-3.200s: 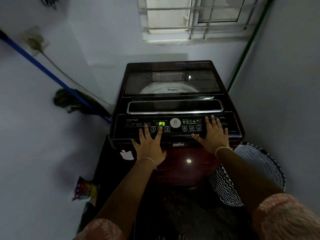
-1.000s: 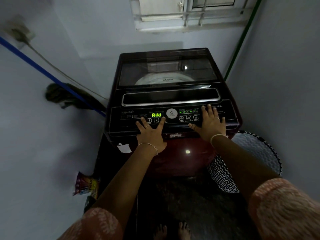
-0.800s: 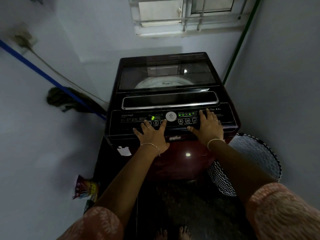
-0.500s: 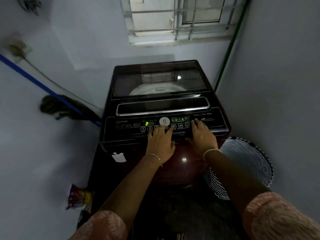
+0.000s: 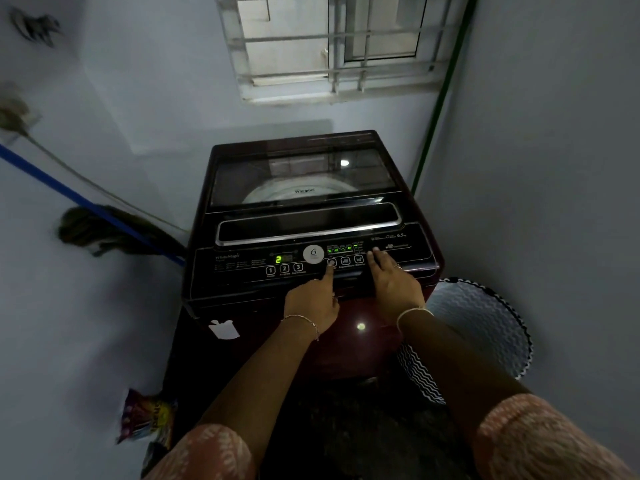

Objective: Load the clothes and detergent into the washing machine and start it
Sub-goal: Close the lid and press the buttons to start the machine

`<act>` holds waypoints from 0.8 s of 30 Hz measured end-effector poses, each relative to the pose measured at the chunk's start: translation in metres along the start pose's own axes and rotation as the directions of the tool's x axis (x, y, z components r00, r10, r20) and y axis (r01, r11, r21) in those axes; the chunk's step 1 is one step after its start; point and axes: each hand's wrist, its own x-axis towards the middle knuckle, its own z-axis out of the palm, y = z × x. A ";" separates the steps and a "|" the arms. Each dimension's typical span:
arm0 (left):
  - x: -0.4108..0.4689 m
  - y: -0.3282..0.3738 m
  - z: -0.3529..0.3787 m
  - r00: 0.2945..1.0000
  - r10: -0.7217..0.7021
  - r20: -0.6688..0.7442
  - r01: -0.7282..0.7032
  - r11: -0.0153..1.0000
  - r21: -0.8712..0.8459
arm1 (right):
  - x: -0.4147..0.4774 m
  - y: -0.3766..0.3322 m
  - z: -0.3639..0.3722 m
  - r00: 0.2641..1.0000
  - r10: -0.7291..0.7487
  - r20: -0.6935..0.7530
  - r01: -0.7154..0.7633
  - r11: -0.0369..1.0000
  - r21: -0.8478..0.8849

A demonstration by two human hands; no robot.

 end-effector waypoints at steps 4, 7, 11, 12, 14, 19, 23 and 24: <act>-0.001 -0.001 0.004 1.000 -0.001 -0.008 0.001 1.000 0.002 | 0.001 0.001 0.002 1.000 -0.005 0.008 0.005 1.000 -0.001; 0.000 0.001 0.005 1.000 -0.017 -0.011 0.016 1.000 -0.024 | 0.000 0.002 0.003 1.000 -0.011 0.014 0.011 1.000 -0.004; 0.003 0.002 0.004 0.999 -0.023 -0.022 0.023 1.000 -0.005 | 0.000 0.001 0.004 1.000 -0.013 -0.006 0.013 1.000 0.009; 0.004 0.002 0.004 1.000 -0.019 -0.023 0.020 1.000 0.012 | 0.000 0.001 0.004 1.000 -0.013 -0.009 0.013 1.000 0.013; 0.007 0.002 0.003 1.000 -0.011 -0.022 0.012 0.999 0.045 | 0.000 0.001 0.004 1.000 -0.012 -0.010 0.012 1.000 0.027; 0.012 0.002 0.001 1.000 -0.001 -0.019 0.003 0.995 0.097 | 0.000 0.001 0.004 1.000 -0.011 -0.009 0.011 1.000 0.023; 0.015 0.003 -0.001 1.000 0.000 -0.001 0.000 0.990 0.142 | 0.000 0.001 0.006 1.000 -0.009 -0.009 0.010 1.000 0.015; 0.015 0.003 -0.001 1.000 0.005 0.001 -0.005 0.986 0.165 | 0.001 0.001 0.007 1.000 -0.009 -0.011 0.009 1.000 0.016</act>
